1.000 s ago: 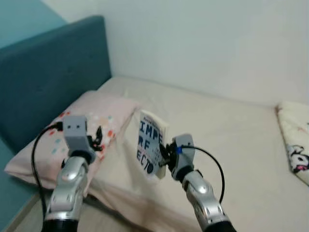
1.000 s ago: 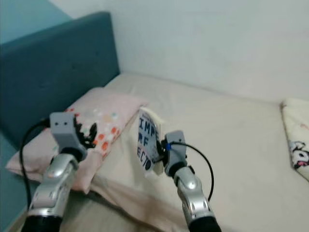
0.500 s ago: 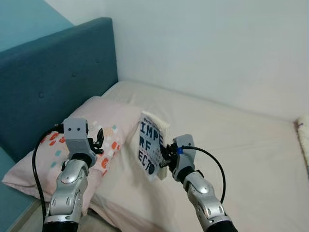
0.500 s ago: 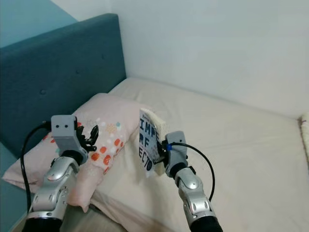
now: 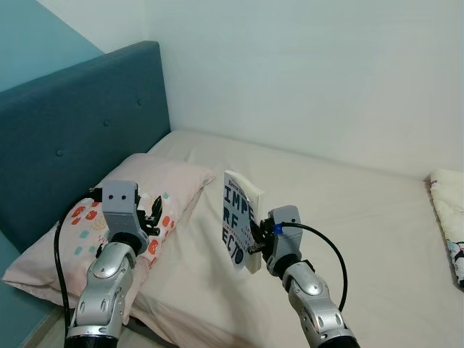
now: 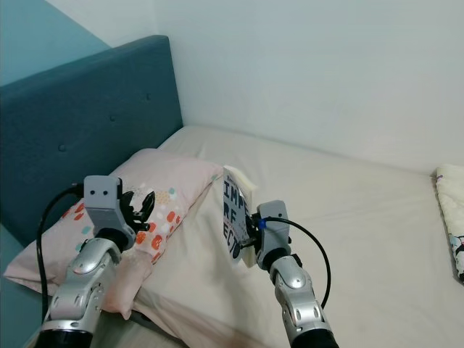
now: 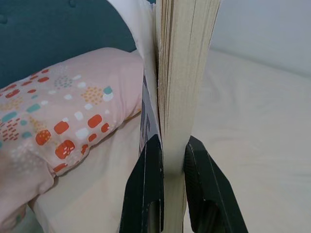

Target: Clean up the room

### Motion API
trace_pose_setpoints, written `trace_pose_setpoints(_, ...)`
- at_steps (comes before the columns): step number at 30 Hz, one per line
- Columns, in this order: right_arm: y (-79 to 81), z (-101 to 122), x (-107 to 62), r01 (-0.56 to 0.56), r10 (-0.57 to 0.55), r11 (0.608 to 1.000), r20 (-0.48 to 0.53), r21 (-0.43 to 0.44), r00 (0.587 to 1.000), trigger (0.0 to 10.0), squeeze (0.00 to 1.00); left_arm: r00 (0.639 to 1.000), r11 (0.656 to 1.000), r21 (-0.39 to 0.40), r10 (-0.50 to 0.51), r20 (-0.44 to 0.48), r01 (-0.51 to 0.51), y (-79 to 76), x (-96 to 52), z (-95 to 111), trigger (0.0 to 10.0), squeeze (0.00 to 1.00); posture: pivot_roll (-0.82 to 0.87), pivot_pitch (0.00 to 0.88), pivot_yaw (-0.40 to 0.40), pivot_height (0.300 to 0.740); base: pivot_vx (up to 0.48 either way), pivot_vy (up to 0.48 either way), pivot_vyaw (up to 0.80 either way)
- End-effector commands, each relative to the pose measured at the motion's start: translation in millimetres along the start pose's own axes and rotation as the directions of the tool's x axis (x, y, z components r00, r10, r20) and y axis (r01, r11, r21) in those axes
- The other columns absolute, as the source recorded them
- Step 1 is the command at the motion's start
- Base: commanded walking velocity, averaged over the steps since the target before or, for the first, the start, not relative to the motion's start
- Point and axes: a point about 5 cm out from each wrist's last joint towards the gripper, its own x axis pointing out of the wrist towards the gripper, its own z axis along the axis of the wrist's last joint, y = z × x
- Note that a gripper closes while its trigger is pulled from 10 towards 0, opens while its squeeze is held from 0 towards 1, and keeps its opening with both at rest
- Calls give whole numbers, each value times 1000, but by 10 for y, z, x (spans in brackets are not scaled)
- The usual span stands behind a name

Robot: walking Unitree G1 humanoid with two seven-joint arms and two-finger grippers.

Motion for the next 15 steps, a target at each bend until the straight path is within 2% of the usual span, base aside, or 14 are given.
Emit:
trace_pose_setpoints(1,-9,87,0,11,-12,1000,46,9,999,10000,0,1000,1000,9,-5,-13,5,27,-5,-18,10000,0,49,0,-16,740,0,480,0)
trace_pose_setpoints(14,-26,103,3,23,-24,1000,54,20,998,10000,0,1000,1000,10,-15,-11,15,29,-12,-5,10000,0,59,0,-19,740,0,480,0)
trace_pose_setpoints(15,-20,105,7,22,-23,1000,55,22,998,10000,0,1000,1000,30,-6,-10,7,42,-14,5,10000,0,61,0,-20,740,0,0,0)
